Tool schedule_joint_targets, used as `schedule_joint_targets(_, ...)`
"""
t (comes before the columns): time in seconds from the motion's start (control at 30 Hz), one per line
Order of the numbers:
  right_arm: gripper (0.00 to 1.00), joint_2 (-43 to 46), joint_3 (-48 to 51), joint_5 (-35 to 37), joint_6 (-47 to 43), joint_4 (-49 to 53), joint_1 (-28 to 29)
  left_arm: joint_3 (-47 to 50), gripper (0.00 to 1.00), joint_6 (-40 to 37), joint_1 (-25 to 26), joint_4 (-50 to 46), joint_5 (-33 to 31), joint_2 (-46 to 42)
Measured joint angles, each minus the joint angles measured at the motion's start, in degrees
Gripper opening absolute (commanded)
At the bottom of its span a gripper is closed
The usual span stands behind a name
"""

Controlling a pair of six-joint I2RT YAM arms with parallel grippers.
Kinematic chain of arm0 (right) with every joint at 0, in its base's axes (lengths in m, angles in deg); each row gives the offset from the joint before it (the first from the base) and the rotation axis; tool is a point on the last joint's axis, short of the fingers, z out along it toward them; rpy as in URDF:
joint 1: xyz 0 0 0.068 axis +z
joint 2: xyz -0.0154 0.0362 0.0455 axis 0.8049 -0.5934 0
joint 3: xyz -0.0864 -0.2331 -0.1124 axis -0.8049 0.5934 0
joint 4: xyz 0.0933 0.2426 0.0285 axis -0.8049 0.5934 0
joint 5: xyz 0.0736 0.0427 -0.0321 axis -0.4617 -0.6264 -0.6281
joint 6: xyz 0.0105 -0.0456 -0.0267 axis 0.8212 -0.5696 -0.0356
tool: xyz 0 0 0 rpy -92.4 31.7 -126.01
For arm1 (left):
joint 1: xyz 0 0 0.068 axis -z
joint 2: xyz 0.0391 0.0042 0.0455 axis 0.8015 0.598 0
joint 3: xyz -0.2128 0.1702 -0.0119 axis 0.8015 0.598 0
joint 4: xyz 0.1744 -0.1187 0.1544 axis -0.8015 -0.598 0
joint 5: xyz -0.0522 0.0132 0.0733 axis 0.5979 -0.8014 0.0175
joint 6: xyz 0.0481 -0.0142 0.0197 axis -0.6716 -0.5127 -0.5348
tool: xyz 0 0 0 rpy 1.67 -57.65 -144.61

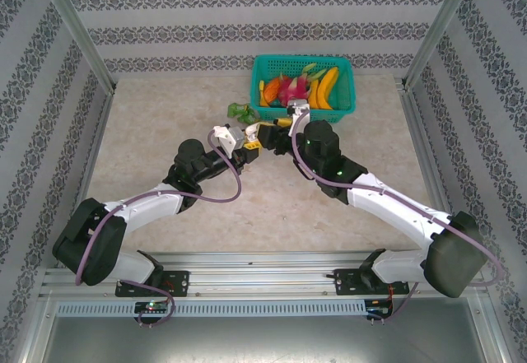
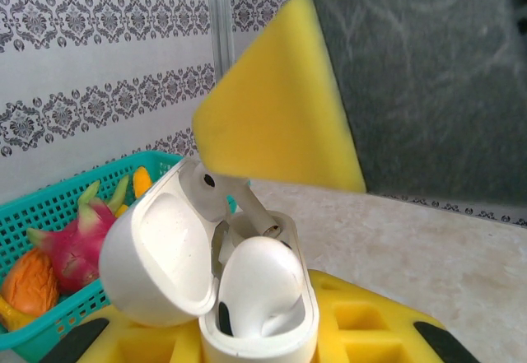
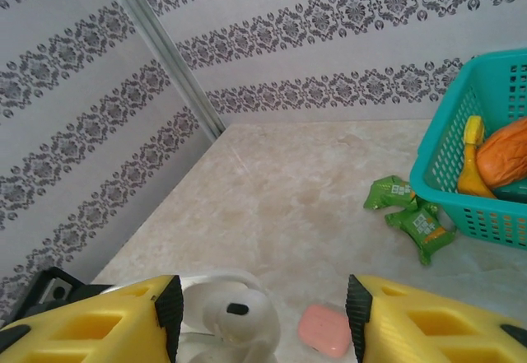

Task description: Insert the wireless bluetooth earbuds into the charging case

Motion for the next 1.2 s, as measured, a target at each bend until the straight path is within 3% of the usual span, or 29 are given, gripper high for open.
schedule_joint_targets(1.2, 0.56, -1.42, -0.98, -12.72, 13.88, -4.37, -4.11, 0.00, 0.00, 0.02, 0.00, 0.04, 0.00, 0.00)
